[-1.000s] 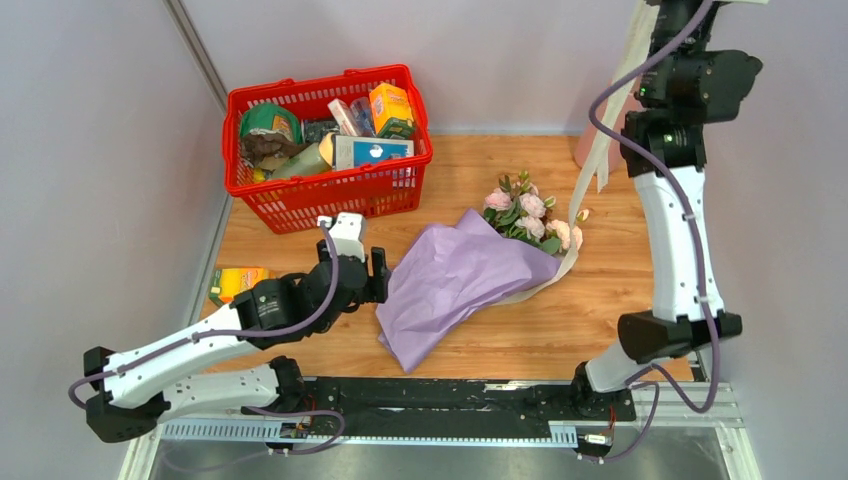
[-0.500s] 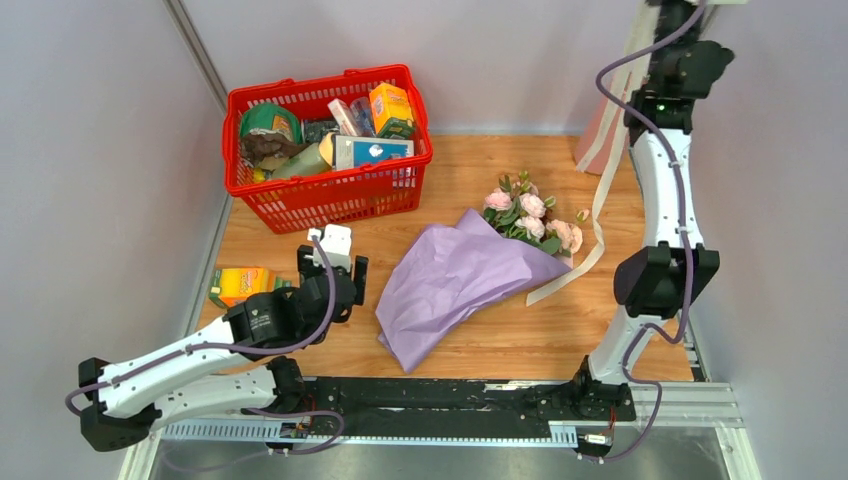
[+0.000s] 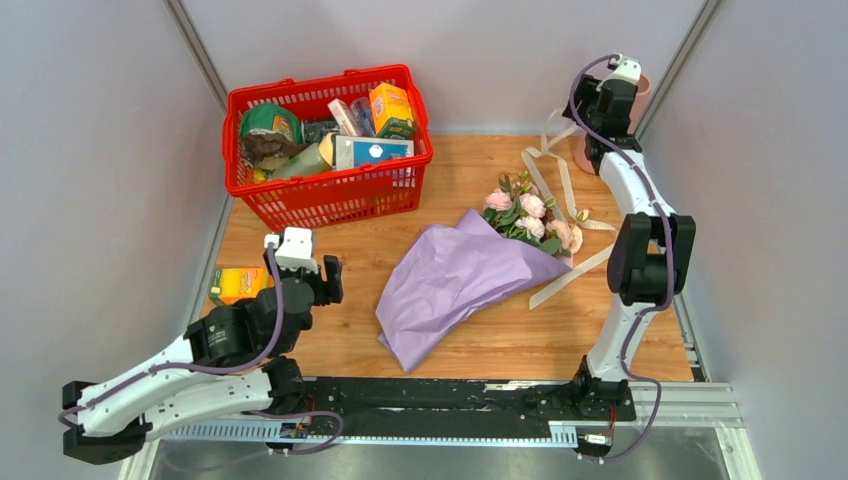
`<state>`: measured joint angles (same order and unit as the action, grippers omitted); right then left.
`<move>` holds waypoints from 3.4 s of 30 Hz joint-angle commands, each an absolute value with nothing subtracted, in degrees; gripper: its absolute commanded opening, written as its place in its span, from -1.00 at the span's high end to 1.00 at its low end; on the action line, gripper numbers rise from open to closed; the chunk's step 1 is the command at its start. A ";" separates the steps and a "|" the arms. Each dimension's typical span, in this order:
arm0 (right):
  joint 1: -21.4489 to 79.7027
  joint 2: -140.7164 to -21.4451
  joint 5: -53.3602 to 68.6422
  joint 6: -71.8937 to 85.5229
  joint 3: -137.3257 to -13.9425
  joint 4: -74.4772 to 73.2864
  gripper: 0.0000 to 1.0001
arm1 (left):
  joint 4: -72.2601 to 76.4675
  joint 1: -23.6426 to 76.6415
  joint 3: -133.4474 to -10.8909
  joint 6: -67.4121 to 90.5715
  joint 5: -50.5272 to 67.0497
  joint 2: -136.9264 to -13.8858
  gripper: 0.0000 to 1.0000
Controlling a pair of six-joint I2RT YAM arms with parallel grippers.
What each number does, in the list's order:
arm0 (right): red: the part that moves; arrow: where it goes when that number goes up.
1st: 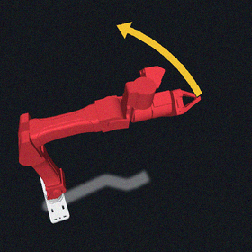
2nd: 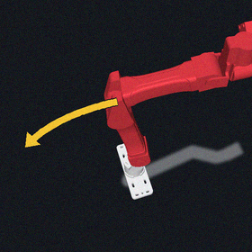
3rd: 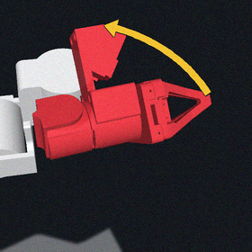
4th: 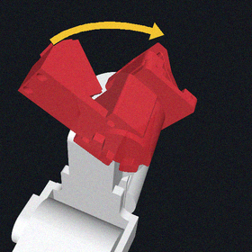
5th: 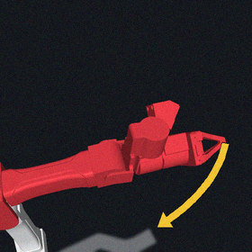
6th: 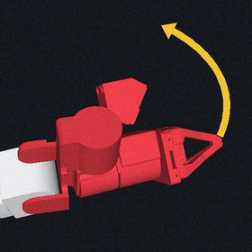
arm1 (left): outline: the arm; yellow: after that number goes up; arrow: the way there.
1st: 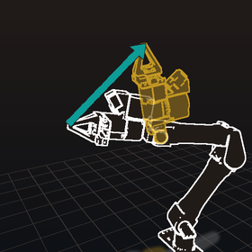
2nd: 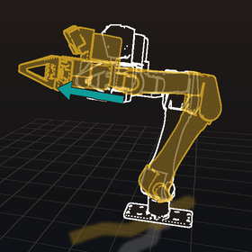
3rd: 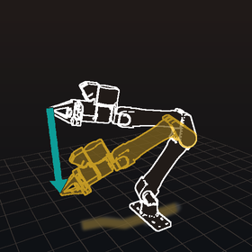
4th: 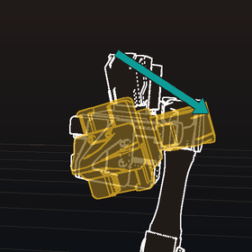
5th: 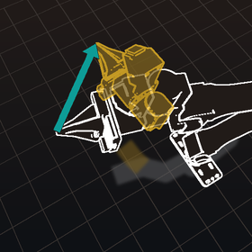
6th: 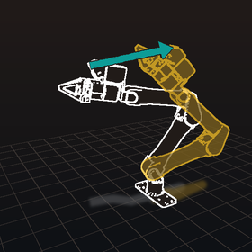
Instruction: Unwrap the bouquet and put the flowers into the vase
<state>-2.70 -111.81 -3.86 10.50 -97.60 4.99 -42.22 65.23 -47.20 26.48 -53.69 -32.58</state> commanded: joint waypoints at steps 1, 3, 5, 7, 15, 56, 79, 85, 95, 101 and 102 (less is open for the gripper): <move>-2.81 -105.31 -7.48 16.96 -95.82 -11.68 -0.36 | -42.27 65.30 -48.16 24.96 -55.81 -31.38 -0.54; -2.81 -101.36 -5.46 18.89 -90.55 -14.66 -0.46 | -42.98 65.30 -48.34 25.75 -56.51 -30.59 -0.54; -2.81 -96.79 -8.94 24.31 -85.72 -18.26 -0.47 | -43.42 65.30 -48.25 26.28 -56.16 -29.36 -0.54; -2.90 -92.57 -16.31 30.74 -81.41 -23.52 -0.44 | -43.24 65.30 -47.73 26.80 -55.11 -27.43 -0.54; -9.30 -80.61 -15.47 38.31 -64.54 -30.50 -0.29 | -42.01 65.30 -46.76 27.16 -54.14 -22.94 -0.54; -16.79 -107.22 -7.14 48.88 -63.36 -13.83 1.00 | -44.30 65.30 -47.20 30.23 -58.97 -18.37 -0.53; -6.86 -139.22 16.52 41.48 -107.66 11.34 0.96 | -43.42 65.30 -47.11 29.70 -56.43 -30.93 -0.53; -6.42 -132.20 13.72 40.17 -99.34 11.60 0.91 | -42.80 65.30 -45.70 34.54 -51.86 -33.31 -0.52; -6.59 -116.92 13.18 29.11 -87.73 4.76 0.18 | -45.87 65.30 -45.18 43.23 -42.90 -35.15 -0.52; -6.59 -114.17 9.94 17.77 -84.90 -4.90 -0.24 | -49.48 65.30 -44.12 49.30 -38.33 -38.58 -0.54; -6.59 -114.34 9.15 16.97 -85.16 -6.84 -0.28 | -50.00 65.30 -43.95 50.79 -37.97 -39.19 -0.54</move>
